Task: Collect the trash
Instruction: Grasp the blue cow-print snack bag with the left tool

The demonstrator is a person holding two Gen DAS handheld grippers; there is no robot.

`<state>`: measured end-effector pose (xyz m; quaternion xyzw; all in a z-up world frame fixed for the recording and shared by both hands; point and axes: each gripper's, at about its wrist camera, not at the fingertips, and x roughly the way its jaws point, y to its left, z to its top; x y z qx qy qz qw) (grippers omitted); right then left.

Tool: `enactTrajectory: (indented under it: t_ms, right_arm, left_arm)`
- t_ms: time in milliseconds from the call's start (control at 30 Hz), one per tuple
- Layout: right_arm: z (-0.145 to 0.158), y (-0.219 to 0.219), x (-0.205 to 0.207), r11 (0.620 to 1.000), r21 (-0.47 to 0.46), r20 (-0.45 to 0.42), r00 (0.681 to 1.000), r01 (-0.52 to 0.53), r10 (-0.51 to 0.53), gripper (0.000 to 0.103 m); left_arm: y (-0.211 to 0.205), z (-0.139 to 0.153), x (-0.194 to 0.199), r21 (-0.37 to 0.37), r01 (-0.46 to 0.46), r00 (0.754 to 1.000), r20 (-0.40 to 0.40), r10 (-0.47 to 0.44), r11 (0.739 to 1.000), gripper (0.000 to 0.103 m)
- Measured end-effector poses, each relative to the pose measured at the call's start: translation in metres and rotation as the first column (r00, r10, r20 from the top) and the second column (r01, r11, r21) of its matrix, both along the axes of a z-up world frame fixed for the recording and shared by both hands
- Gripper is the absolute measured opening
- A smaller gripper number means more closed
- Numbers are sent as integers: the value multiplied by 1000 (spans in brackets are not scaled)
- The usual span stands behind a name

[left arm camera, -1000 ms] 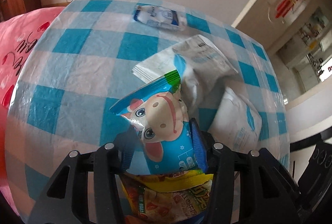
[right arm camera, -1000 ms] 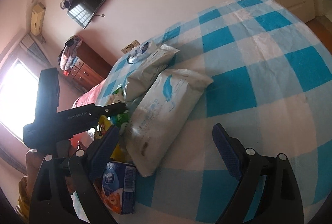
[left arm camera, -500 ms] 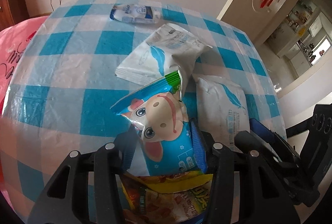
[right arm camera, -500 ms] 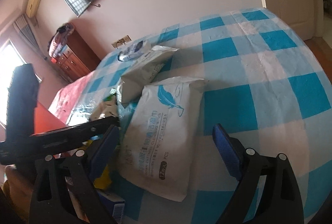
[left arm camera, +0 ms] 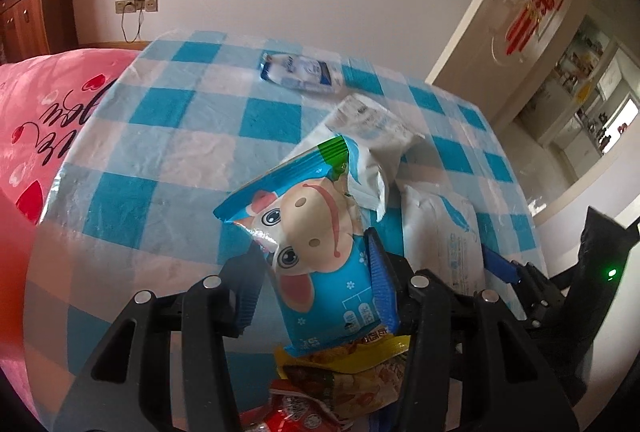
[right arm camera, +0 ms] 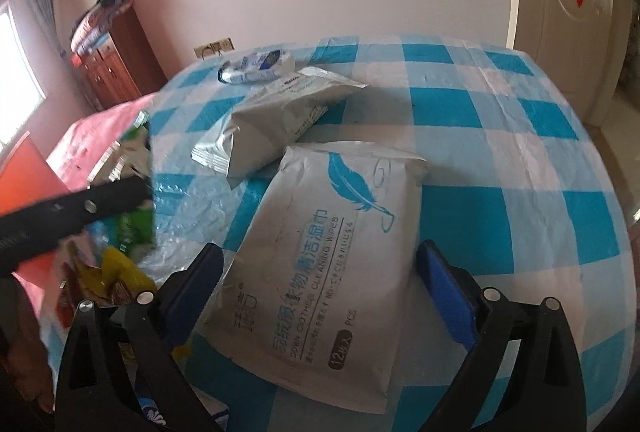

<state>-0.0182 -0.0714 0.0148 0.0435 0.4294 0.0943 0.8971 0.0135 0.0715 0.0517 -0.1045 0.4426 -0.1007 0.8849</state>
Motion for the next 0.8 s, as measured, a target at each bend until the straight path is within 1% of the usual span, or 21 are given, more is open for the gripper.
enactTrajectory:
  t_ms: [67,100,233,300,433,567,800]
  right_arm:
    - [-1,4,2,1000,-28,-5,1000,-1,1,98]
    - [-2,6,3,999,-42,-9,1000,-4,3,99]
    - [-5,16,7,993,-114,-22,1000,-10,7,99]
    - [-6,18,7,991,-132,-24,1000,-14,11,99]
    - [-7,19,6,990,-143,-24,1000,-14,11,97]
    - [-5,20,2,989,-144,-8,1000,-13,12,86]
    - [-2,19,-2,991,-136,19,1000,-13,15,82]
  left_arm:
    - [5,3,-2,-9,-6,1000,12,7,1000,49]
    - [8,5,-3,-14,-10,1000,20,10,1000,48]
    - [20,13,-7,-46,-17,999,43,19,999,46]
    - [24,14,-8,-56,-18,999,45,21,998,46]
    - [30,9,-10,-65,-16,999,29,18,998,46]
    - [40,5,-11,-96,-31,999,16,32,995,46]
    - [58,9,-21,-132,-47,998,28,51,990,45]
